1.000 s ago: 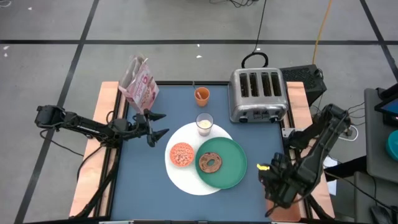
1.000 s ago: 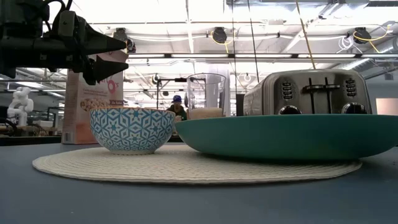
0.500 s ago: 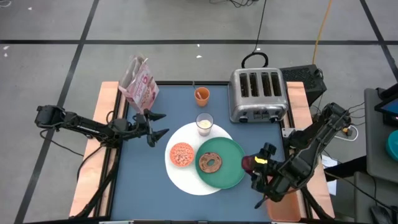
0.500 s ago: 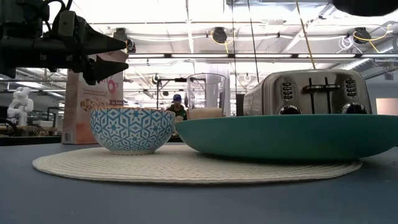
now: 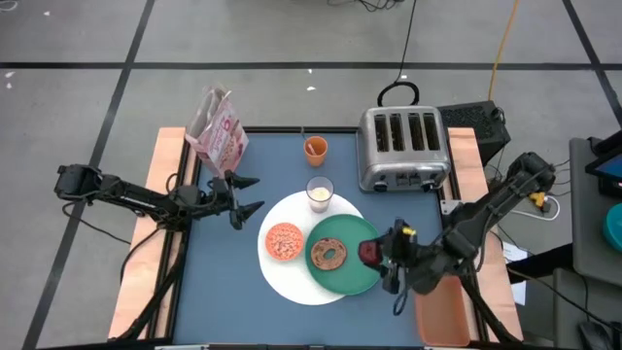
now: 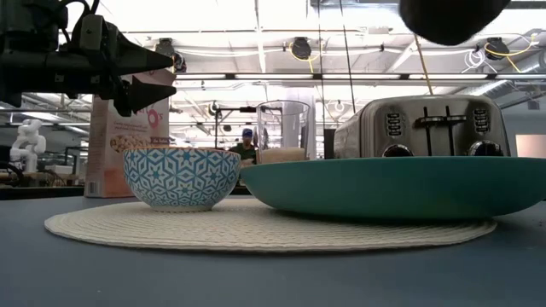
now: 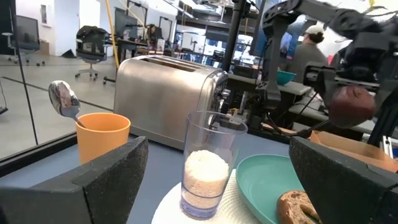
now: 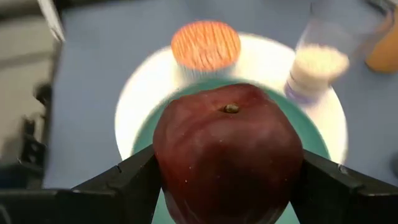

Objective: Arrange a breakfast setting
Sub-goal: Put the apple on the green plate

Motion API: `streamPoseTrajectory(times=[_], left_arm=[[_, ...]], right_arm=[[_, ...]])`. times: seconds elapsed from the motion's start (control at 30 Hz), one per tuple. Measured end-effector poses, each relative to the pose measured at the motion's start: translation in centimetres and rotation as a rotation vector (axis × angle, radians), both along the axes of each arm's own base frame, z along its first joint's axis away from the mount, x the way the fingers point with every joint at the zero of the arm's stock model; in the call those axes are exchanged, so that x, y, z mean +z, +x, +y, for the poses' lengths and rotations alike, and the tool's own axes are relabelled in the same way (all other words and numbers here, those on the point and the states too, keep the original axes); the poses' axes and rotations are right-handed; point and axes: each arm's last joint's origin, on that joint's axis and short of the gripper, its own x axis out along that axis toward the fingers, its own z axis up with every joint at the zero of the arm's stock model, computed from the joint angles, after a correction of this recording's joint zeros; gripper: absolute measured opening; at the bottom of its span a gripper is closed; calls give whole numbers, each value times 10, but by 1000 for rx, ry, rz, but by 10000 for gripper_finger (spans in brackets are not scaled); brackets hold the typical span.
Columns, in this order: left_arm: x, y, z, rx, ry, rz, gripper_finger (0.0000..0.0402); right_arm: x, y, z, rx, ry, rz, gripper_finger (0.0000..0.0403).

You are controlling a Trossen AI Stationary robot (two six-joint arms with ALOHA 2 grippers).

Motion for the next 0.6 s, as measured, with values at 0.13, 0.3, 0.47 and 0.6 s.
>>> streamPoseTrajectory(times=[0.13,0.3,0.47,0.6], left_arm=[[0,0,0,0,0,0,390],[0,0,0,-1,-5,-1,390],[0,0,0,-1,-9,-3,390],[0,0,0,-1,-10,-3,390]], right_arm=[[-15,-2,-19,22,43,-173,280],[-52,-3,-43,121,120,-304,281],[-83,-10,-61,172,206,-369,285],[-100,-18,-70,194,237,-389,285]])
